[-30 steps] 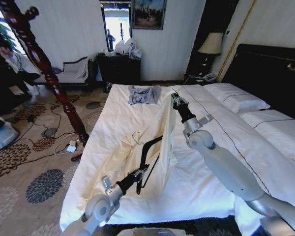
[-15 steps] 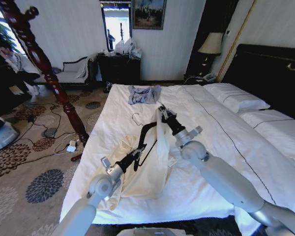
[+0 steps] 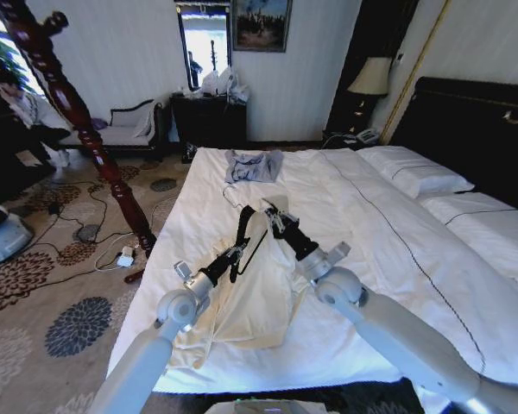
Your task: Pick up the clothes from the bed and hang them on the clothes hanger.
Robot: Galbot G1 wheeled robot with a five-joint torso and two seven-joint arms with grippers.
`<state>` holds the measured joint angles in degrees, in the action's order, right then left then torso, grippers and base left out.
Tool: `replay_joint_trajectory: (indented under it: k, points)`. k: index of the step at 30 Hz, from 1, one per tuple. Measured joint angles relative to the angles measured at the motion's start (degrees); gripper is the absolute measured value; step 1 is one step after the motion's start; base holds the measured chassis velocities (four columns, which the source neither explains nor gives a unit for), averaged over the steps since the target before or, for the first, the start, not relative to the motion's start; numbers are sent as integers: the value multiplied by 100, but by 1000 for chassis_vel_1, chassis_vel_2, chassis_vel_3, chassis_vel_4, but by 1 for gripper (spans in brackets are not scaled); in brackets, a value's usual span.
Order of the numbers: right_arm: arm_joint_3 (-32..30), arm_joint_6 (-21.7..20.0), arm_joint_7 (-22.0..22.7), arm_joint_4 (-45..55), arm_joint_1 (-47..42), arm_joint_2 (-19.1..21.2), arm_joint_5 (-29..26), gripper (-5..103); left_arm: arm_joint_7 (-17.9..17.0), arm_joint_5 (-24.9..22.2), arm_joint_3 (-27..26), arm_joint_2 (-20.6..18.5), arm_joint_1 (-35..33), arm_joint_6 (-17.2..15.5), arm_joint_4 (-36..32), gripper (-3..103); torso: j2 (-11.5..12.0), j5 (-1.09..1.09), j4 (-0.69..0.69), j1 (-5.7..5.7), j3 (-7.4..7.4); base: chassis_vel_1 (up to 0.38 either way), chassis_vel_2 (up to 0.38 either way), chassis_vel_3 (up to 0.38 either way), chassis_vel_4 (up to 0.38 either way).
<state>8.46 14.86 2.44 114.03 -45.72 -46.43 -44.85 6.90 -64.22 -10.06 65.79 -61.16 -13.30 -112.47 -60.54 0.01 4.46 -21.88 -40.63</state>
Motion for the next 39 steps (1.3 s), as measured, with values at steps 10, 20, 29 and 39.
replay_joint_trajectory:
  k: [10, 20, 29, 39]
  points:
    - [108, -72, 49, -173, 231, -241, -20, 35, 12, 208, 205, -20, -114, -11, -114, 18, 0, -1, -1, 0, 0, 0, 0, 0, 0]
    - [86, 50, -216, -44, 59, -179, -123, 63, 26, 214, 204, 59, -42, 4, -77, 18, 0, -1, 0, 0, 0, 0, 0, 0, 0]
    - [143, 102, -600, 77, -34, -108, -242, 31, 18, 204, 159, 69, 30, 7, -42, 18, 0, -1, 0, 0, 0, 0, 0, 0, 0]
    - [-170, 106, -341, 30, -139, -85, -333, 3, 19, 179, -43, -115, -100, 16, -185, 18, 0, 0, -1, 0, 0, 0, 0, 0, 0]
